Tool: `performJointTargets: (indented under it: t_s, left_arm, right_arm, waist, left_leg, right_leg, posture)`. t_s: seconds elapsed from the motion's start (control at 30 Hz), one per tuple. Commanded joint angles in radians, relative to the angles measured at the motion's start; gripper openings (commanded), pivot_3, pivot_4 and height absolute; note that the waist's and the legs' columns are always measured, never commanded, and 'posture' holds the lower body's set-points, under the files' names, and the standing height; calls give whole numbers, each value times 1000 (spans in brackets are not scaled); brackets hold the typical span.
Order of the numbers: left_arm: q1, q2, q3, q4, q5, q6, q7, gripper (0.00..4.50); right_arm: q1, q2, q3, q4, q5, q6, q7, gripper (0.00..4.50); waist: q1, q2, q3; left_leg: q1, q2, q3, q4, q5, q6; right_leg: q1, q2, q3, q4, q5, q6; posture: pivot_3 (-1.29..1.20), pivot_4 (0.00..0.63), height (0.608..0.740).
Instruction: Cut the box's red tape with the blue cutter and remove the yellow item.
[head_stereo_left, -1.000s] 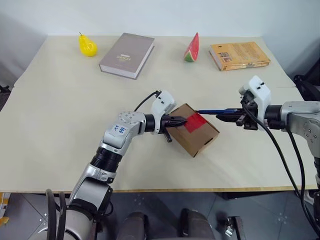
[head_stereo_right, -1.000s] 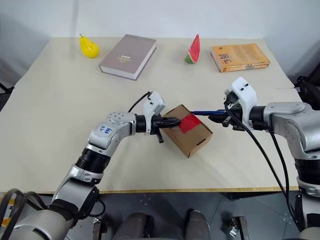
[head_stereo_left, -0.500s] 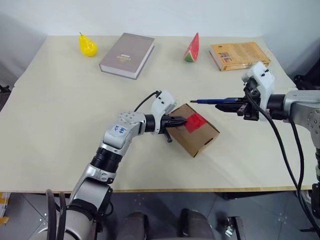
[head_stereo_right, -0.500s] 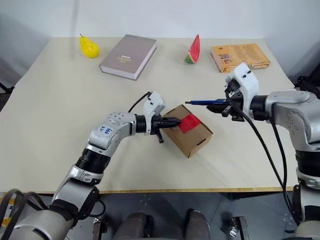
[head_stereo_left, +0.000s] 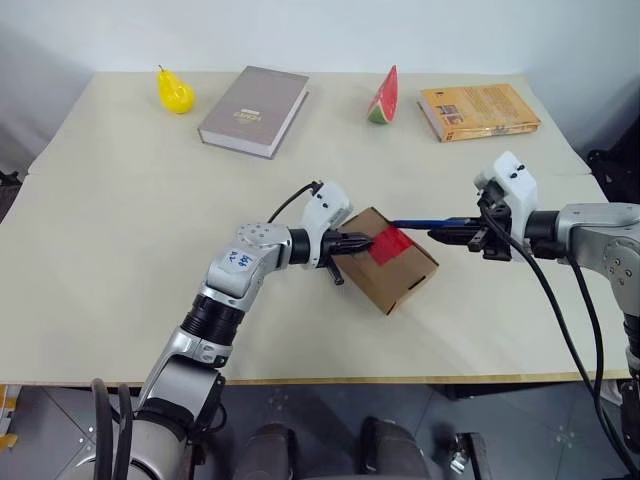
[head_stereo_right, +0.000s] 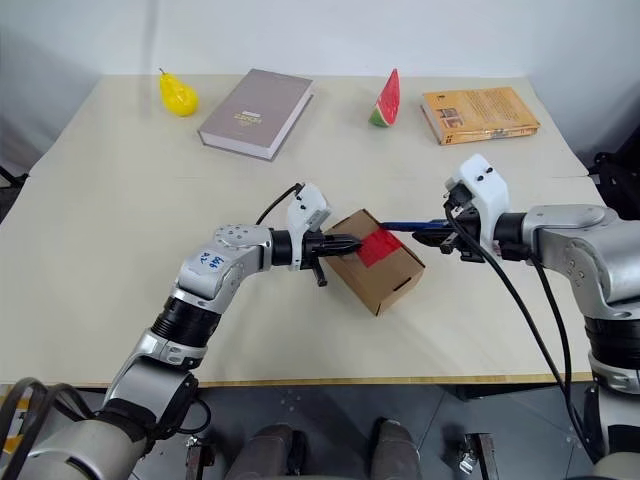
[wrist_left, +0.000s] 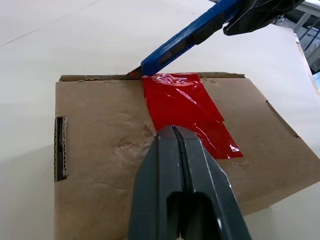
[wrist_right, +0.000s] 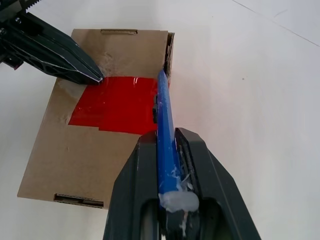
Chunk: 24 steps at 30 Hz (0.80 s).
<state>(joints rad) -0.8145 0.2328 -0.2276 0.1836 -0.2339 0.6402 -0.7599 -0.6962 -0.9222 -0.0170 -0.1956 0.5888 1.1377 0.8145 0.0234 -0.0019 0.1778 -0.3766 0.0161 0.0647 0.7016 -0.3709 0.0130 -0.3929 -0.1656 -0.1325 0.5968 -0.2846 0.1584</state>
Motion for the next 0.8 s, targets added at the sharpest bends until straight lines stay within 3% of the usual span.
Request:
performJointTargets:
  t_s: [0.03,0.2,0.43,0.6,0.8]
  left_arm:
    - [13,18,-46,2,47,-14,-3,0]
    - [22,33,-88,29,91,-33,-1,0]
    - [68,19,-142,39,132,-57,1,0]
    - [89,-1,-143,32,139,-66,10,0]
    - [91,2,-130,42,147,-70,15,0]
  right_arm:
    - [-29,-36,-6,-27,7,26,17,146]
    - [-128,-58,28,0,47,172,40,146]
    - [-312,-114,185,52,63,362,107,146]
    - [-377,-149,314,114,35,381,161,146]
    - [-456,-126,350,204,45,457,179,146]
  waist:
    - [0,0,0]
    - [0,1,0]
    - [1,1,-1]
    - [2,0,-4]
    - [1,0,-6]
  left_leg:
    - [0,0,0,0,0,0]
    - [1,0,0,0,0,0]
    - [2,0,0,1,0,0]
    - [3,0,0,0,0,0]
    - [4,0,0,0,0,0]
  right_leg:
    - [0,0,0,0,0,0]
    - [0,0,0,0,0,0]
    - [1,0,1,1,0,0]
    - [2,0,1,1,0,0]
    - [3,0,1,1,0,0]
  posture:
    - [0,150,740]
    - [0,150,740]
    - [0,150,740]
    - [0,150,740]
    - [0,150,740]
